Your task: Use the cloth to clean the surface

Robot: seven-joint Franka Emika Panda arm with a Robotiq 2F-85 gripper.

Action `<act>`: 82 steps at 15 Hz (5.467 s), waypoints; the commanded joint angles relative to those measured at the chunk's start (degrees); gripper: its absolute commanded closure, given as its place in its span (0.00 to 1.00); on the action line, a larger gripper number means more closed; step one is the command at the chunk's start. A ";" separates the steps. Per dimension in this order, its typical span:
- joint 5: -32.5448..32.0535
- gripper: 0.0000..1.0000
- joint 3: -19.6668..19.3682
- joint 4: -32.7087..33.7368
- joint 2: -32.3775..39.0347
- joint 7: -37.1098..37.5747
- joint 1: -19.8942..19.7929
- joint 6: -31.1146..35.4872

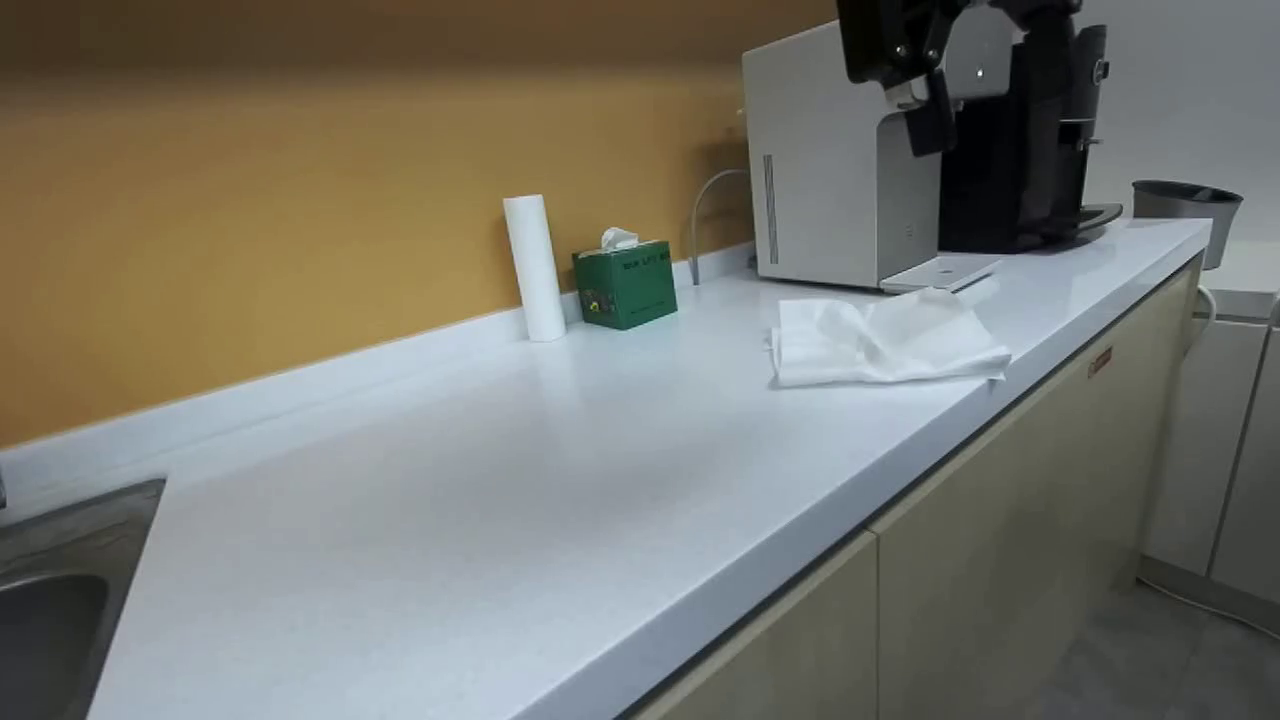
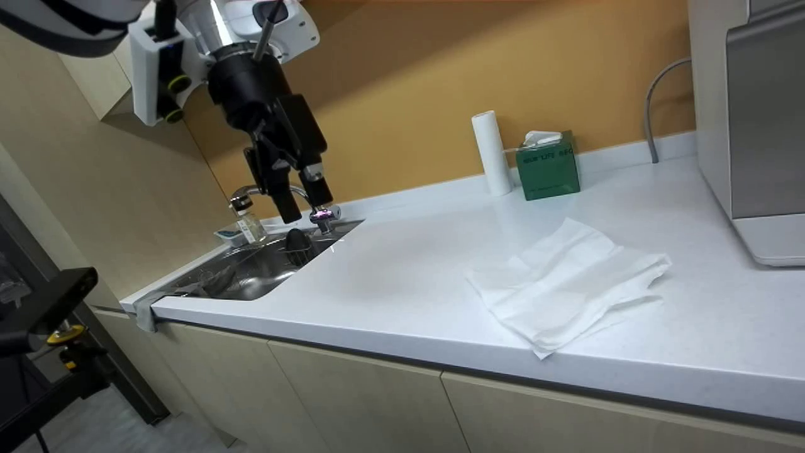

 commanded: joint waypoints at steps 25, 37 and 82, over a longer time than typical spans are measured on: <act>0.09 0.00 -8.20 1.68 10.43 -0.30 -1.58 23.54; -33.33 0.00 -21.72 6.05 27.27 31.01 -3.39 59.16; 15.13 0.99 -7.50 8.27 38.17 -21.26 2.11 40.49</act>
